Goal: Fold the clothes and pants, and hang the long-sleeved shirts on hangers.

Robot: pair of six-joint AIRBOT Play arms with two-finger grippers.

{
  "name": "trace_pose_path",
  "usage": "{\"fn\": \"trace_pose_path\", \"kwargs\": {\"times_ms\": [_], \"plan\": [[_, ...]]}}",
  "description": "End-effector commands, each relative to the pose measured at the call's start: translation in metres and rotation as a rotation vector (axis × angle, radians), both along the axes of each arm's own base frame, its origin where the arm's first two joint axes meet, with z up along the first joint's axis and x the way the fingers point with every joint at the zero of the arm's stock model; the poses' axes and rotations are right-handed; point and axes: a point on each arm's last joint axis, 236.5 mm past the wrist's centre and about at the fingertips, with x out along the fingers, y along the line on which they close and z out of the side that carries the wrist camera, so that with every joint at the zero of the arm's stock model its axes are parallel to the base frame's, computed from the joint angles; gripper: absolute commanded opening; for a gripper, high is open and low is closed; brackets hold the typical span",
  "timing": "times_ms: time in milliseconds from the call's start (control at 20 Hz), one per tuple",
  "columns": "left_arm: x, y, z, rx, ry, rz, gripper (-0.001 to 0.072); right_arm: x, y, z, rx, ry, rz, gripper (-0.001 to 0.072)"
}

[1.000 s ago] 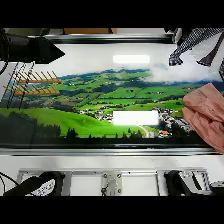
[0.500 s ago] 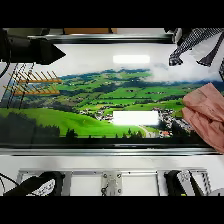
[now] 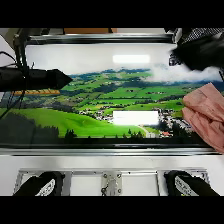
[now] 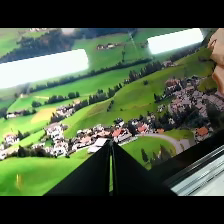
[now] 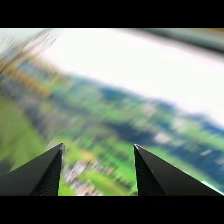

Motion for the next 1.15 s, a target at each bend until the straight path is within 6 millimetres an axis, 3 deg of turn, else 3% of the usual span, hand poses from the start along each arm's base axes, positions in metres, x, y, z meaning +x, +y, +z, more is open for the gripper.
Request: {"fn": "trace_pose_path", "kwargs": {"times_ms": [0,100,300,400,450,1100], "plan": [[-0.015,0.002,-0.020,-0.001,0.022,0.010,0.0015,-0.044,0.080,-0.106,-0.229,0.218,0.229,0.0471],[-0.020,0.002,-0.020,-0.002,0.014,0.012,0.0015,-0.062,0.105,-0.135,-0.285,0.261,0.307,0.0471],[-0.028,0.003,-0.024,-0.002,0.016,0.014,0.0015,-0.081,0.135,-0.155,-0.310,0.300,0.403,0.0447],[-0.032,0.003,-0.029,-0.001,0.028,0.013,0.0015,-0.082,0.136,-0.158,-0.314,0.308,0.409,0.0122],[-0.033,0.004,-0.031,0.000,0.030,0.014,0.0015,-0.082,0.136,-0.158,-0.314,0.307,0.408,0.0017],[-0.033,0.004,-0.032,0.000,0.032,0.014,0.0015,-0.082,0.136,-0.158,-0.314,0.307,0.408,0.0019]]}}
